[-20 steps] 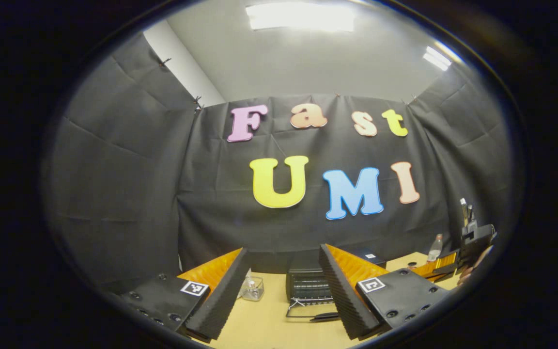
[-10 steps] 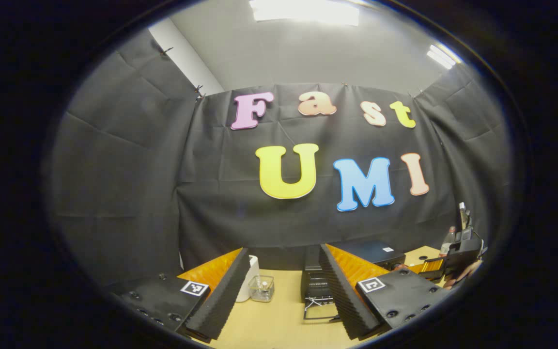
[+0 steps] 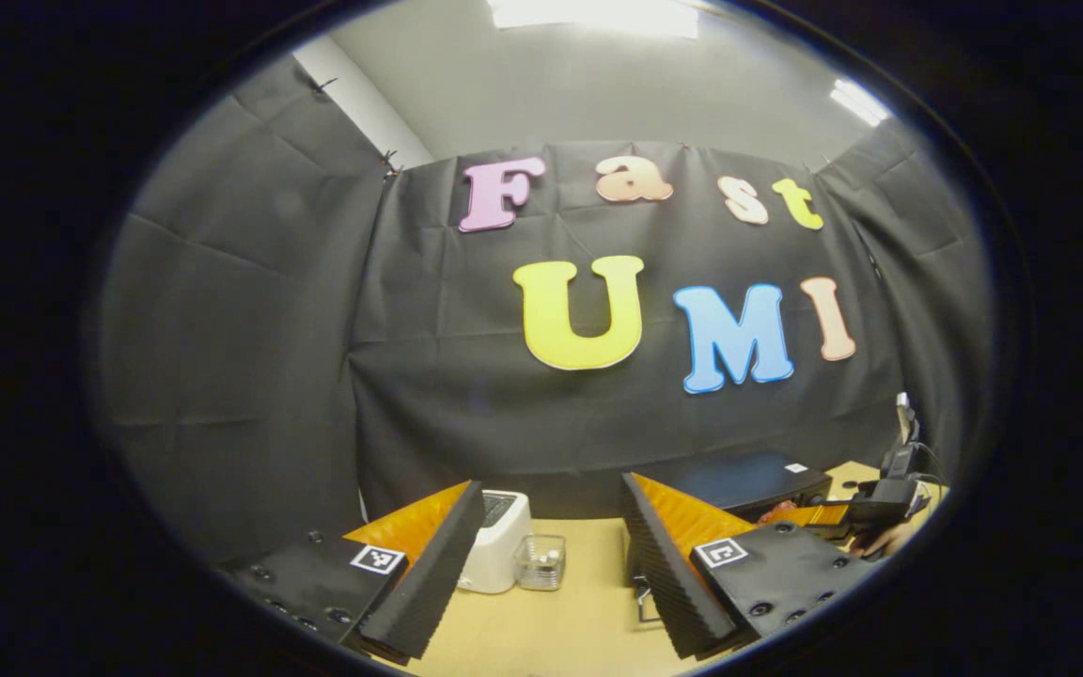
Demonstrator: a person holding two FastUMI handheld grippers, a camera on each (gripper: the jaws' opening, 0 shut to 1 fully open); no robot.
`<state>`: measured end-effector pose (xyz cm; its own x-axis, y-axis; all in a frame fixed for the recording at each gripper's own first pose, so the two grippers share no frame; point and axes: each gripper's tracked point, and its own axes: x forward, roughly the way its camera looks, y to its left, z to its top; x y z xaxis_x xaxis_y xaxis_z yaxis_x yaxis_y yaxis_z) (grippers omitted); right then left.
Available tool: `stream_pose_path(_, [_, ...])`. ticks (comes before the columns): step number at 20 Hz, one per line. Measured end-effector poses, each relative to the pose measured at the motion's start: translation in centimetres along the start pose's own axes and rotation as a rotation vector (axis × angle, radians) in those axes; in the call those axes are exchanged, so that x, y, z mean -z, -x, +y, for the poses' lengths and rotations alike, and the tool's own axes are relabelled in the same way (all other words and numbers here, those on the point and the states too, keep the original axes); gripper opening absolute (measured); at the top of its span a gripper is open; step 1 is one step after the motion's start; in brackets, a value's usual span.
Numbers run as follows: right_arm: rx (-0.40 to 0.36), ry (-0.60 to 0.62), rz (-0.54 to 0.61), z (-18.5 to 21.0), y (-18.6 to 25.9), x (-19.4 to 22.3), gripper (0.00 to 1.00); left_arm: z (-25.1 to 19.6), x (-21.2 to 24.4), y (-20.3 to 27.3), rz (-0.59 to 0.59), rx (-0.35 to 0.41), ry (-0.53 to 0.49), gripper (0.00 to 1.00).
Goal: Open the electric oven with the left hand, put the food in, and close the electric oven.
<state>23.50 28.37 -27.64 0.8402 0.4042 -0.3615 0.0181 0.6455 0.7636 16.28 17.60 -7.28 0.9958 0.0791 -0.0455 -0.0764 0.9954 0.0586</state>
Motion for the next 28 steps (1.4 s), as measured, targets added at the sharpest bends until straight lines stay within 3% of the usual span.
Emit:
stream_pose_path(6, [0.027,-0.017,-0.034,-1.6,-4.4,0.8,0.10,2.6,1.3,-1.5,0.033,-0.032,-0.053,1.00])
stream_pose_path(7, [0.028,-0.014,-0.044,-1.8,-4.9,0.9,0.10,3.1,1.5,-1.7,0.042,-0.038,-0.056,0.96])
stream_pose_path(10, [0.025,-0.025,-0.066,-2.2,-6.2,0.6,0.10,3.8,2.5,-2.2,0.067,-0.048,-0.047,1.00])
stream_pose_path(14, [0.085,-0.010,-0.065,-4.4,-7.2,0.0,0.10,4.3,3.2,-2.5,0.080,-0.061,-0.032,1.00])
stream_pose_path(17, [0.148,0.022,-0.069,-5.7,-7.5,-0.1,0.17,4.9,3.7,-2.6,0.091,-0.074,-0.029,1.00])
stream_pose_path(20, [0.209,0.081,-0.093,-7.0,-7.2,-0.8,0.30,5.2,3.6,-2.3,0.089,-0.081,-0.026,1.00])
stream_pose_path(21, [0.218,0.091,-0.097,-7.1,-7.1,-0.9,0.30,5.0,3.7,-2.3,0.092,-0.079,-0.024,0.97])
stream_pose_path(22, [0.212,0.094,-0.090,-6.9,-6.9,-0.9,0.37,4.8,3.9,-2.5,0.093,-0.074,-0.022,0.94])
stream_pose_path(23, [0.220,0.113,-0.093,-7.0,-6.5,-0.8,0.53,4.6,3.8,-2.6,0.090,-0.073,-0.019,0.91])
stream_pose_path(24, [0.222,0.142,-0.102,-7.0,-5.9,-1.7,0.76,4.2,3.7,-2.7,0.087,-0.067,-0.013,0.91])
stream_pose_path(25, [0.228,0.169,-0.111,-6.9,-5.5,-2.1,1.00,3.7,3.8,-2.7,0.085,-0.060,-0.008,1.00])
stream_pose_path(26, [0.230,0.192,-0.120,-6.7,-4.8,-2.8,0.97,3.3,3.9,-2.6,0.082,-0.051,-0.005,0.90])
stream_pose_path(28, [0.221,0.237,-0.140,-5.9,-3.1,-4.0,0.98,2.2,4.1,-2.4,0.082,-0.028,0.002,0.90])
